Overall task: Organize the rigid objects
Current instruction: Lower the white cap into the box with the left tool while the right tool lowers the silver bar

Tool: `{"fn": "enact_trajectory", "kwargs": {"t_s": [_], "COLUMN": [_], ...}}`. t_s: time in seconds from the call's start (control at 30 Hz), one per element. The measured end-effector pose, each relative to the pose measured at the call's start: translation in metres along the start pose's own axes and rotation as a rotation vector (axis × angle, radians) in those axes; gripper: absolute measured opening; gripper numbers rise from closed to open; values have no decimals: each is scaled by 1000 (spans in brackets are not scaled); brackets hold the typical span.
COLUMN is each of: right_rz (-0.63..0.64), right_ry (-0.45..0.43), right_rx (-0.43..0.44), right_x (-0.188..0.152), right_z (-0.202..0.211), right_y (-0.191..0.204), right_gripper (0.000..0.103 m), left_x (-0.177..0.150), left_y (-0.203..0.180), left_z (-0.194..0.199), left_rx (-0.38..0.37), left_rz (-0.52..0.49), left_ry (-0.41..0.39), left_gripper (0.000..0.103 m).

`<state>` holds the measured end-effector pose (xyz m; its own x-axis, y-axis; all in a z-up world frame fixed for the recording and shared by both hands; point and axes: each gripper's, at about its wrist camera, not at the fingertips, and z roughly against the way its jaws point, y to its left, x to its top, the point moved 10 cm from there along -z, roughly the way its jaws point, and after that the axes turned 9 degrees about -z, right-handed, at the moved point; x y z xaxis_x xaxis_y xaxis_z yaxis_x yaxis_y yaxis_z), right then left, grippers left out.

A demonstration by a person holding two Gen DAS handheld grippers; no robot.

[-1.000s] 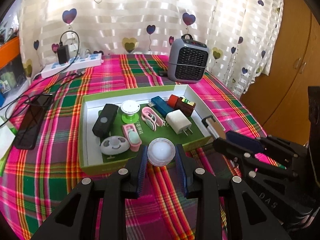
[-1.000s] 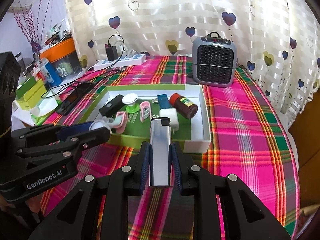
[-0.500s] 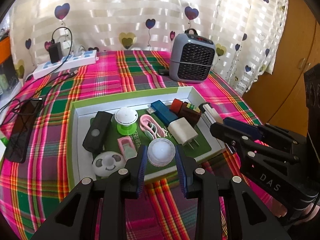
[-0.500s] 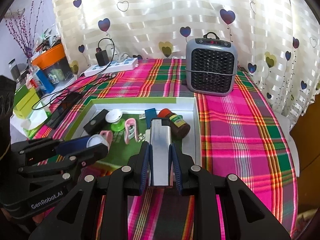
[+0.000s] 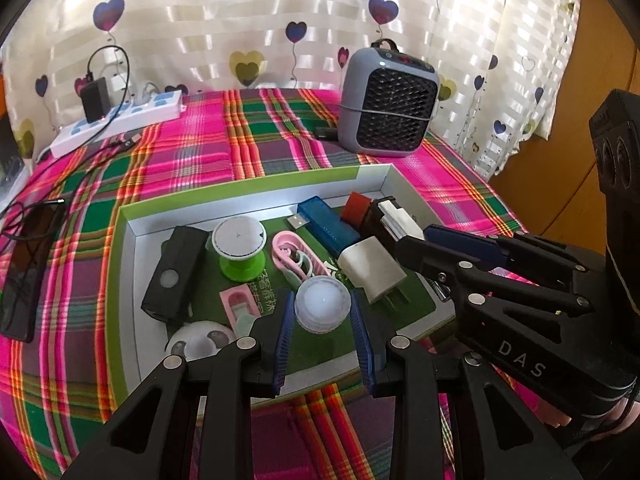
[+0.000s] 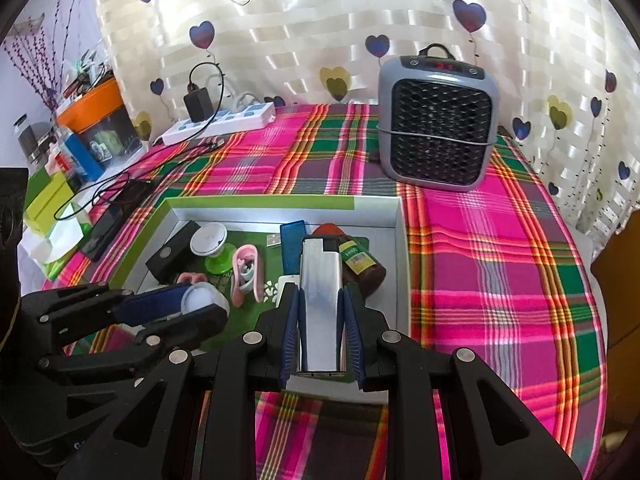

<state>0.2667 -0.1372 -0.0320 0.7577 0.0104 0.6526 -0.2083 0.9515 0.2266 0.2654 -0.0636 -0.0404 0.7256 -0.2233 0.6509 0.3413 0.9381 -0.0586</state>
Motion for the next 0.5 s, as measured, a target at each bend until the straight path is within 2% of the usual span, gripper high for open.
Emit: {"fn": "enact_trajectory", "kwargs": {"t_s": [0.5], "right_rz": [11], "right_ry": [37], "right_rx": [4], "right_x": [-4], "right_z": [-19], "right_y": [-1], "right_gripper": [24], "left_x": [-5], "left_y": [5], "left_z": [-16], "left_rx": [-1], "left_rz": [10], "left_ry": [31], "left_gripper": [27]}}
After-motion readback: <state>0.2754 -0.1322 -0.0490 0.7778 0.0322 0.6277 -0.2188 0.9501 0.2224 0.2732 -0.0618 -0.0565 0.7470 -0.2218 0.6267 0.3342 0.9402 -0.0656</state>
